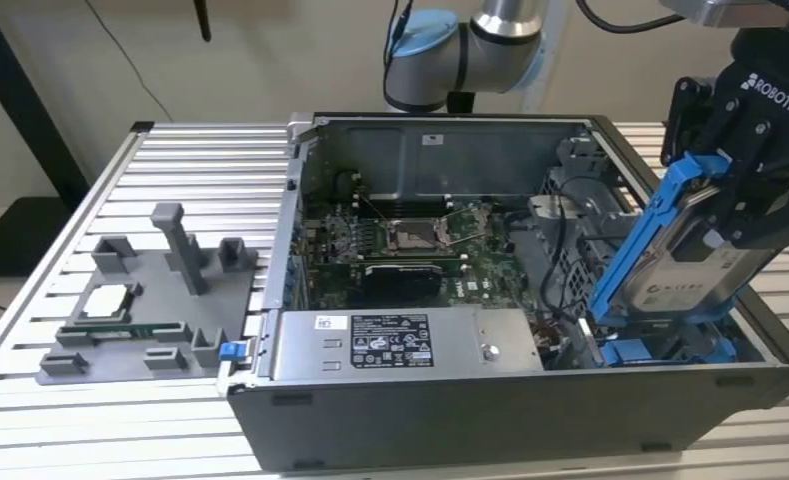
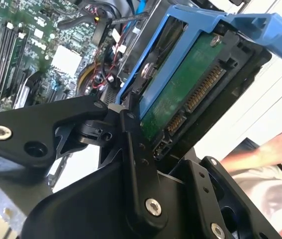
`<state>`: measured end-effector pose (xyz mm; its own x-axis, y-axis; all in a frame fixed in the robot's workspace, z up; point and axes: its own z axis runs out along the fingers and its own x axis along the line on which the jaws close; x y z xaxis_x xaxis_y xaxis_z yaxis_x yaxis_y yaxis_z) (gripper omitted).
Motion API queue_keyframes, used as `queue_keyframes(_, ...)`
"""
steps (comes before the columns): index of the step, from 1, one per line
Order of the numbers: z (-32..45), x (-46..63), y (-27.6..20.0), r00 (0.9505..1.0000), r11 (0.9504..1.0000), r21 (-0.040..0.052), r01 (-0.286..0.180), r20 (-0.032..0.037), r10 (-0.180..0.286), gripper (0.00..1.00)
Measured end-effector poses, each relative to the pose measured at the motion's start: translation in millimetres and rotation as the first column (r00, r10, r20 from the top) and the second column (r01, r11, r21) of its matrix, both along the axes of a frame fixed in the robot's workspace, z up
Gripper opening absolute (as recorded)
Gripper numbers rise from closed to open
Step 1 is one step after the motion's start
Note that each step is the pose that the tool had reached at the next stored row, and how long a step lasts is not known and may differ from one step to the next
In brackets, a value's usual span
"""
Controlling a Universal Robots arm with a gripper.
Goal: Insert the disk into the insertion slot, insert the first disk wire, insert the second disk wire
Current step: 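Insert the disk into the insertion slot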
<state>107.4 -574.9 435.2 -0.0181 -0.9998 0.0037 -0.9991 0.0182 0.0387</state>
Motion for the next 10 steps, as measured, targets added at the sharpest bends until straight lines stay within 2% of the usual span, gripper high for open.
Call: queue_keyframes(10,-11.4,6.6,0.0,1.0,1.0,0.0001,0.0,0.0,0.0,0.0)
